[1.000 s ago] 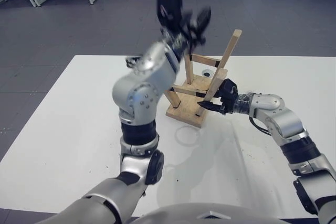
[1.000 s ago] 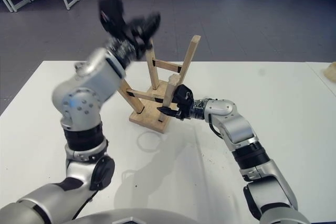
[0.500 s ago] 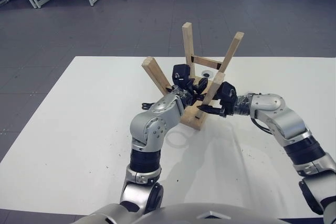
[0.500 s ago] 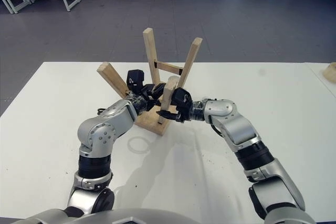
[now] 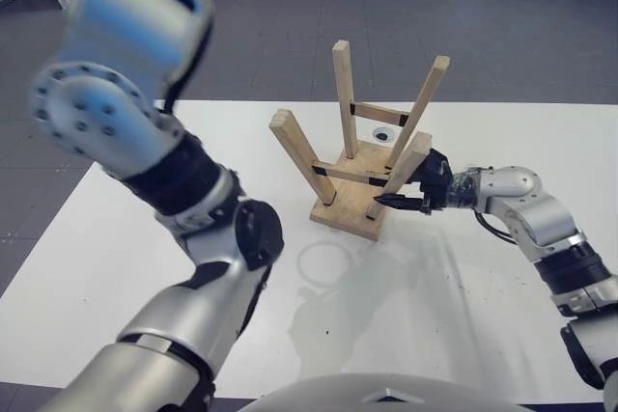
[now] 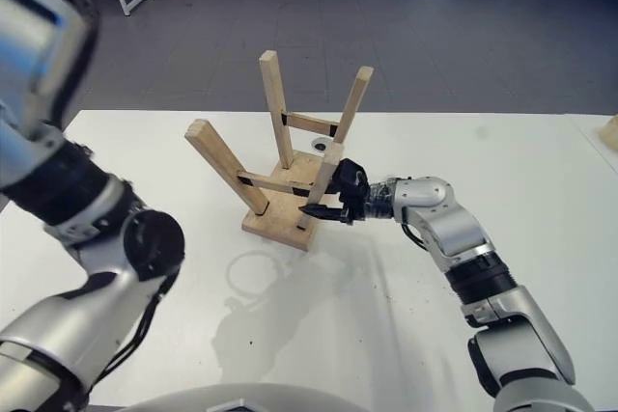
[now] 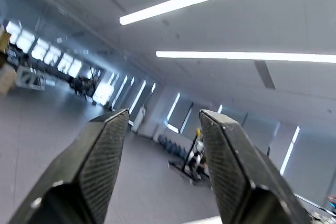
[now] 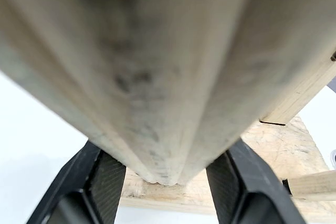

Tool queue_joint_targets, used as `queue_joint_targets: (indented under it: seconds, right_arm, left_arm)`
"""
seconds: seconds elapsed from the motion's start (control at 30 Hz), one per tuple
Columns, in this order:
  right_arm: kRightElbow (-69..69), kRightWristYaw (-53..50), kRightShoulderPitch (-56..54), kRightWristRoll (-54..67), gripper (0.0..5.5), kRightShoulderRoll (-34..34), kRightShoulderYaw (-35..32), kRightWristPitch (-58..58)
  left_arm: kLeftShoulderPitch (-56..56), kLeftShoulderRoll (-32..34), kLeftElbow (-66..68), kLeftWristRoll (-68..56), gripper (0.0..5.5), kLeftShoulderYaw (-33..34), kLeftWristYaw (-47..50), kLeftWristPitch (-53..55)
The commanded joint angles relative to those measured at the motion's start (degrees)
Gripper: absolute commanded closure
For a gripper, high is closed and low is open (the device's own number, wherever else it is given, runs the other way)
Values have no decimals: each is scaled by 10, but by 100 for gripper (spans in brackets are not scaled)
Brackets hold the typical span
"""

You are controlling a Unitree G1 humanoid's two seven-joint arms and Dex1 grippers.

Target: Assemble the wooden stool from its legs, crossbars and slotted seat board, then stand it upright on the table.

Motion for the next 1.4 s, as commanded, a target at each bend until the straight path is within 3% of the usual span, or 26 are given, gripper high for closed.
queue_joint_targets:
  seconds: [0.03,0.17,0.37,0.5,0.67,0.73,1.07,1.2,1.4]
  right_arm:
    - [72,116,128,-57,347,-58,68,37]
    - [93,149,129,-43,347,-60,52,7]
    - [107,160,124,-41,347,-62,35,-12]
    - [94,169,130,-44,347,-70,31,-11]
    - [75,163,131,-48,347,-65,36,-5]
    - [67,156,129,-46,347,-59,35,-4]
    - [33,139,164,-94,347,-58,69,-56]
    - [-3,94,155,-103,347,-56,82,2]
    - [32,39,137,-113,347,-31,72,1]
  left_arm:
    - [102,145,77,128,301,-19,4,-10]
    - [301,161,54,233,301,-98,-13,-39]
    - [491,69,-20,317,301,-197,17,-71]
    - [530,-1,-83,314,301,-293,-26,-91]
    - [504,-95,-176,212,301,-506,-151,-58]
    - [515,-104,-179,220,301,-536,-150,-41]
    - [514,-75,-140,286,301,-460,-114,-30]
    - [509,-80,-135,291,301,-442,-107,-29]
    - [459,-53,-77,345,301,-300,-38,-72]
